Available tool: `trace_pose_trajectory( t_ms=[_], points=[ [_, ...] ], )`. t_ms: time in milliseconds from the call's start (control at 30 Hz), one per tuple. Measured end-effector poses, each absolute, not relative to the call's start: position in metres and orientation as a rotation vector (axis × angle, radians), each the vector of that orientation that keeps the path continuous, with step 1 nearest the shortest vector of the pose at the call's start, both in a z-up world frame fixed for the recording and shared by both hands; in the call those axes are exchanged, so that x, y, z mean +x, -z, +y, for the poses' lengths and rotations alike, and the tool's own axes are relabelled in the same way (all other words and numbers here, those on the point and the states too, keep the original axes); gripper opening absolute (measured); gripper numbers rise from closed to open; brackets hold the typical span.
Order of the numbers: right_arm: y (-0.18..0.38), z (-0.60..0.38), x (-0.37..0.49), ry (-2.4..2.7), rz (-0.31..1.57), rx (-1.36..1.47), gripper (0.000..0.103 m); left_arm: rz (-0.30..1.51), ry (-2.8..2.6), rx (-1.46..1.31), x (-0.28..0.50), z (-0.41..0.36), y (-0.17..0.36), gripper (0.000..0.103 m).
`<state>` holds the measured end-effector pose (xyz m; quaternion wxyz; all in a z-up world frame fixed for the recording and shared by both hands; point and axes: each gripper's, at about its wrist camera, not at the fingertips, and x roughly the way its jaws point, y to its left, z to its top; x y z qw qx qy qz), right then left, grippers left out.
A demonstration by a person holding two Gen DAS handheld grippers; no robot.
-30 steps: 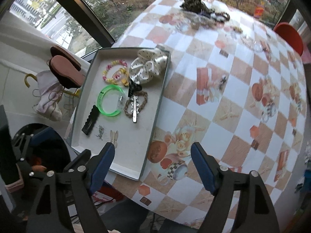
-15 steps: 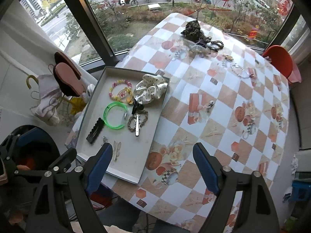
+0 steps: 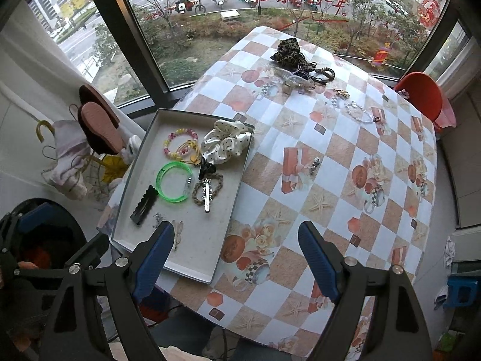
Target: Organize jewelry
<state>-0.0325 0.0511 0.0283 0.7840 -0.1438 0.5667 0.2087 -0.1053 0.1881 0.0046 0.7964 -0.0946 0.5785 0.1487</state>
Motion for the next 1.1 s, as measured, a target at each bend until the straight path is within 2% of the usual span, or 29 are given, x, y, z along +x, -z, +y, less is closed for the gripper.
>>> trace_pose_trajectory(
  t_ms=[1100],
  points=[
    [-0.0267,0.0518,-0.0321,-0.453,1.23,-0.307,0.087,1.243,-0.323,-0.204,-0.104,0.1872,-0.0045,0.103]
  ],
)
